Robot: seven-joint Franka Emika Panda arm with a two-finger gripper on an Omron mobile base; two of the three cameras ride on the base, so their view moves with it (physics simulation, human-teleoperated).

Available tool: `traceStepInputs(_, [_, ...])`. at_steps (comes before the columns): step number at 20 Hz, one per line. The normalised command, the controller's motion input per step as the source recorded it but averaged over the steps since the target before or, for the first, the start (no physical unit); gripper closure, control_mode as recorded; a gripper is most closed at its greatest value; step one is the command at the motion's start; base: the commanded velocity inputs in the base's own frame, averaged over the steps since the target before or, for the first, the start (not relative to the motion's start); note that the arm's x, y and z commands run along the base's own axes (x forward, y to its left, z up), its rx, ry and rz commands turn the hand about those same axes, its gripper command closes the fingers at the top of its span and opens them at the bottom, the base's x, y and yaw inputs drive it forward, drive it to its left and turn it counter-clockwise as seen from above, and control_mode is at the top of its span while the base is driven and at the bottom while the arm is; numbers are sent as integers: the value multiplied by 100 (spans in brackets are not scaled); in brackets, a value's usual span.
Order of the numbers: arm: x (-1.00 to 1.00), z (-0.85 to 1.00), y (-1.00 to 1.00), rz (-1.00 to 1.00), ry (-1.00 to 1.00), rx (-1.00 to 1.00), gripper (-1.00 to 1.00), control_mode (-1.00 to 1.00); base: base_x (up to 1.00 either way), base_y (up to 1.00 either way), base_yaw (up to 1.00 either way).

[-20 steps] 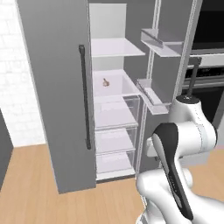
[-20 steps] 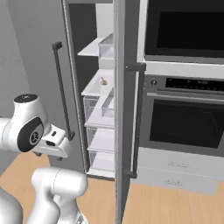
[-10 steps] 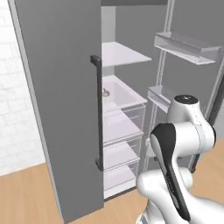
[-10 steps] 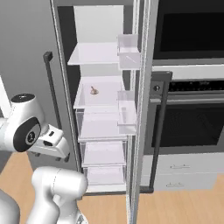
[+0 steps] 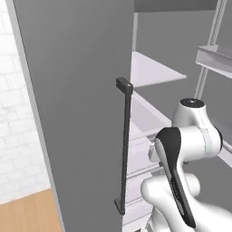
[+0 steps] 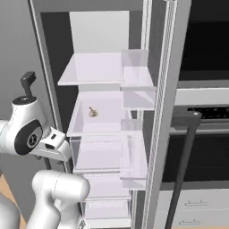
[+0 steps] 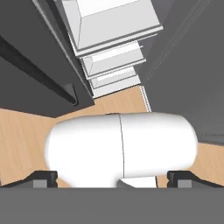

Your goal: Place one garlic and one steak in each tupperware on the nearby counter, to pack two identical lunches.

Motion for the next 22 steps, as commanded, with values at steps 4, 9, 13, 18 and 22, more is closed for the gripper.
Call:
traceStepInputs(4, [0, 0, 0, 0, 0, 0, -100, 100, 22, -44, 22])
traceStepInputs(9, [0, 0, 0, 0, 0, 0, -100, 100, -14, -13, 21])
traceStepInputs(13, [0, 0, 0, 0, 0, 0, -100, 100, 49, -45, 17])
traceStepInputs(18, [0, 0, 0, 0, 0, 0, -100, 100, 32, -19, 6])
traceStepInputs(22, [0, 0, 0, 0, 0, 0, -100, 100, 10, -17, 0])
